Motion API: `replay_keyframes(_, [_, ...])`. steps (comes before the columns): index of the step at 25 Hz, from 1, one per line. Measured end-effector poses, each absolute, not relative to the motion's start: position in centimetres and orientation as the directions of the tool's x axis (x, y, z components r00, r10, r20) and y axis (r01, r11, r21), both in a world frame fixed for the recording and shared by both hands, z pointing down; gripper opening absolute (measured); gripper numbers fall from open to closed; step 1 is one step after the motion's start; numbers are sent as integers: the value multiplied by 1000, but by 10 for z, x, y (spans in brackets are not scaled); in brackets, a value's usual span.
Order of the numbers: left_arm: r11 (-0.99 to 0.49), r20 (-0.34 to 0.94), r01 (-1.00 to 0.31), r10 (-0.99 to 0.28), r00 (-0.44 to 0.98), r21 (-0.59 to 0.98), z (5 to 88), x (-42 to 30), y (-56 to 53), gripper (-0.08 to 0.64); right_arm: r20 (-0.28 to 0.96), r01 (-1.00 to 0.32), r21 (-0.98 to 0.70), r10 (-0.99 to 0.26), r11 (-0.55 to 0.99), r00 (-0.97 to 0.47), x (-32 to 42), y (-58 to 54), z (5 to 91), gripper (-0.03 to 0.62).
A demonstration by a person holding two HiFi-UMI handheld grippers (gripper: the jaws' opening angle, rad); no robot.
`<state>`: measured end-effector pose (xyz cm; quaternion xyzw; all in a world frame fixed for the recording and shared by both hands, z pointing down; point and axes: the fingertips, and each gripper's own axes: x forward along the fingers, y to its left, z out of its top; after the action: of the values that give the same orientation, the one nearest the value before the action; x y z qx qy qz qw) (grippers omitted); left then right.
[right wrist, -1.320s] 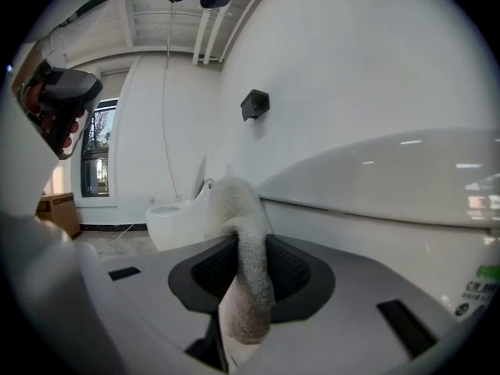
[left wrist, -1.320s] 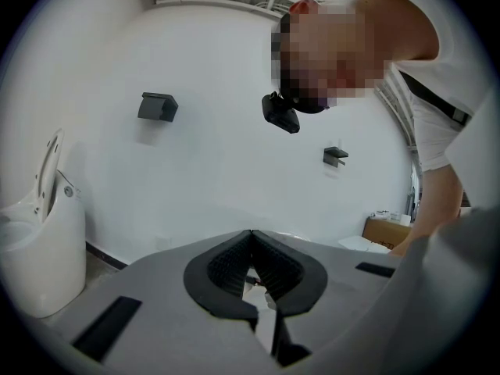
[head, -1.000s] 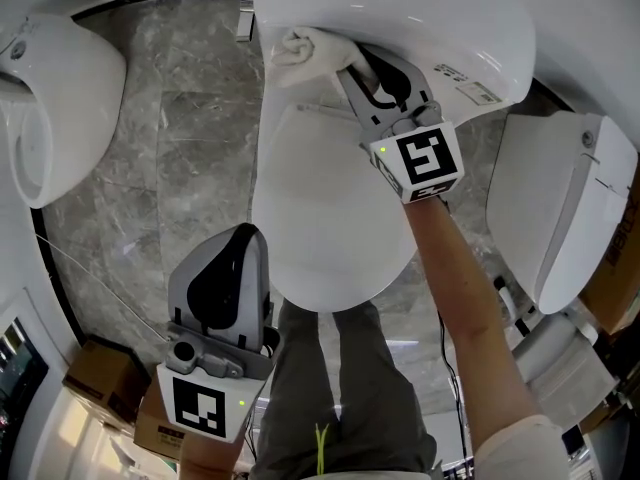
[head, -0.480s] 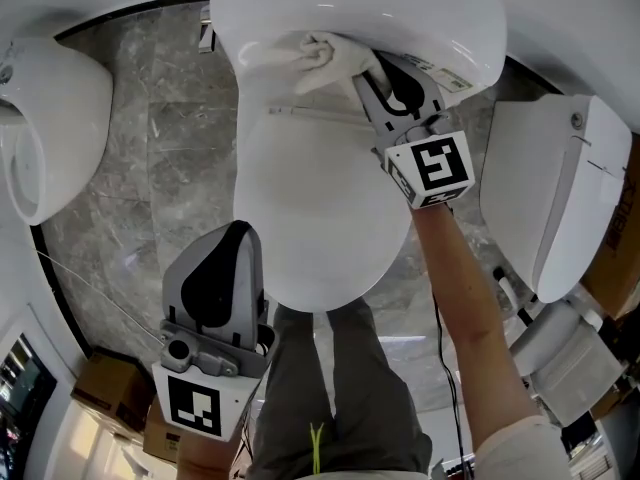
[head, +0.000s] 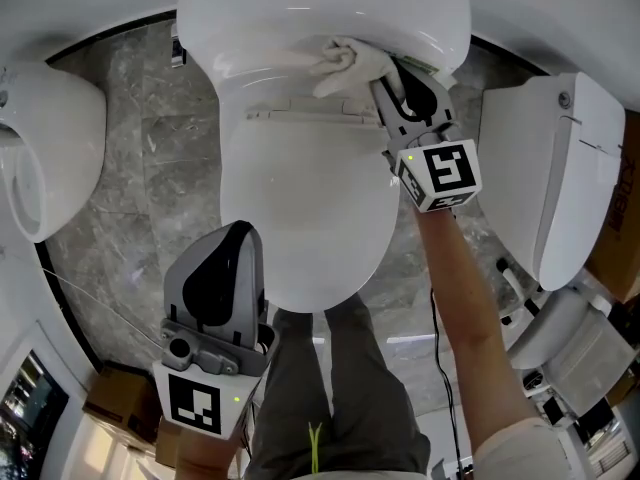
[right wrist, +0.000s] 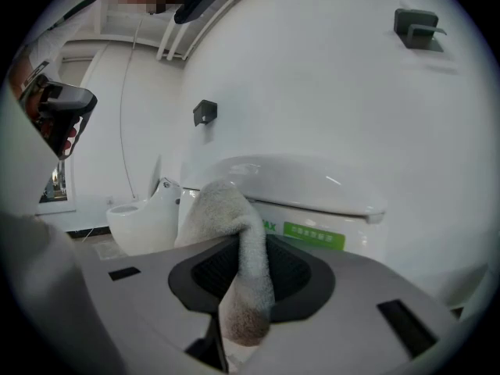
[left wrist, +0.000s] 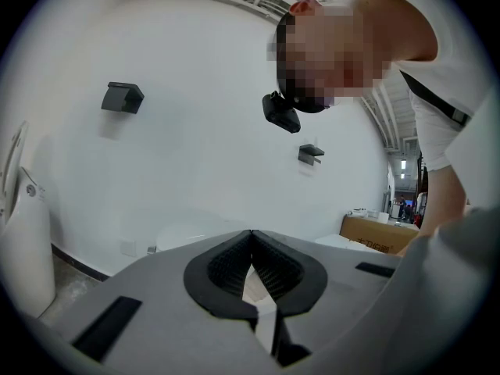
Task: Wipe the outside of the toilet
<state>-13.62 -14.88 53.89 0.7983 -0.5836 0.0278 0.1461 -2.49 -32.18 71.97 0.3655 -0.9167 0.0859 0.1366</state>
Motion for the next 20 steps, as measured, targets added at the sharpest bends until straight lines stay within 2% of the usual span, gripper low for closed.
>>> replay_keyframes(20, [-342,194,-918,-904,380,201,526,-91,-145,18,338,-773,-33,-720,634,-606,61,-314,713,117])
